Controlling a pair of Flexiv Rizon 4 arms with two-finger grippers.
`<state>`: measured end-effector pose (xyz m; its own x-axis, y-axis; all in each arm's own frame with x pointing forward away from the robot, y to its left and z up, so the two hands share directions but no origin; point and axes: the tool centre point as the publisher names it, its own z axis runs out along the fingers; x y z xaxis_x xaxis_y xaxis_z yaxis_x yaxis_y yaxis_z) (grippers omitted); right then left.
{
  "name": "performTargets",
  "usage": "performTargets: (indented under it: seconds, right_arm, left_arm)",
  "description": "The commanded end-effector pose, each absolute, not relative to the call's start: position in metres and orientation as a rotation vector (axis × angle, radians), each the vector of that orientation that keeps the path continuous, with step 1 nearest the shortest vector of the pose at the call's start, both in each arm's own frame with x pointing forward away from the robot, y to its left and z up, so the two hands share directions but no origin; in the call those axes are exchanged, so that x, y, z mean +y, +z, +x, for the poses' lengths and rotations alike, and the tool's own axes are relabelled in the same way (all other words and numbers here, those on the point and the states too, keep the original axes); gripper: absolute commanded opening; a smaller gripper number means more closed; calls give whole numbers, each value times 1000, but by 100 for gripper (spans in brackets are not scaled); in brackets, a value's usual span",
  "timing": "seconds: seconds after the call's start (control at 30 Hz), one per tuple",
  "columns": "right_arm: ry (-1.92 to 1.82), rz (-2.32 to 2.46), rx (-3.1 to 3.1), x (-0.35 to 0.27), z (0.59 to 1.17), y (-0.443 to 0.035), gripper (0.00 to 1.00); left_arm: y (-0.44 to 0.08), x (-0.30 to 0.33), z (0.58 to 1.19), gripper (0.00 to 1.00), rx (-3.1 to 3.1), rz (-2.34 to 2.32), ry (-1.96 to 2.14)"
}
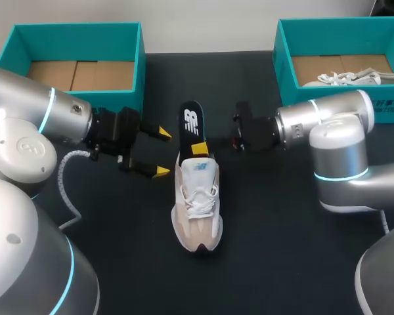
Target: Take the shoe out of the shoebox, open the shoe tongue, remove and reinsert the insole, then place the shoe into the shoebox
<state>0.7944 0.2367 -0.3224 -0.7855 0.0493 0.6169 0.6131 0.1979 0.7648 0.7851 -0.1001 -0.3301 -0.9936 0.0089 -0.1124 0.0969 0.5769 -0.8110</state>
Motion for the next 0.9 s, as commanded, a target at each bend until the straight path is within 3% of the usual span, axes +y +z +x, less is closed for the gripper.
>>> performTargets:
  seconds: [0.03,0.53,0.6,0.7,0.9]
  right_arm:
    - [-1594,-611,-1999,241,795,-334,0]
    - [-1514,-691,-1935,243,755,-351,0]
    - [-1519,-693,-1941,242,756,-349,17]
    - [-1531,-678,-1973,240,764,-341,29]
    - [-1545,-649,-2018,240,781,-328,35]
  left_arm:
    - [-330,-101,785,100,2706,90,-1395]
    - [-330,-101,785,100,2706,90,-1395]
    - [-330,-101,785,100,2706,90,-1395]
    - [-330,-101,785,100,2706,90,-1395]
    - [-330,-101,785,100,2706,90,-1395]
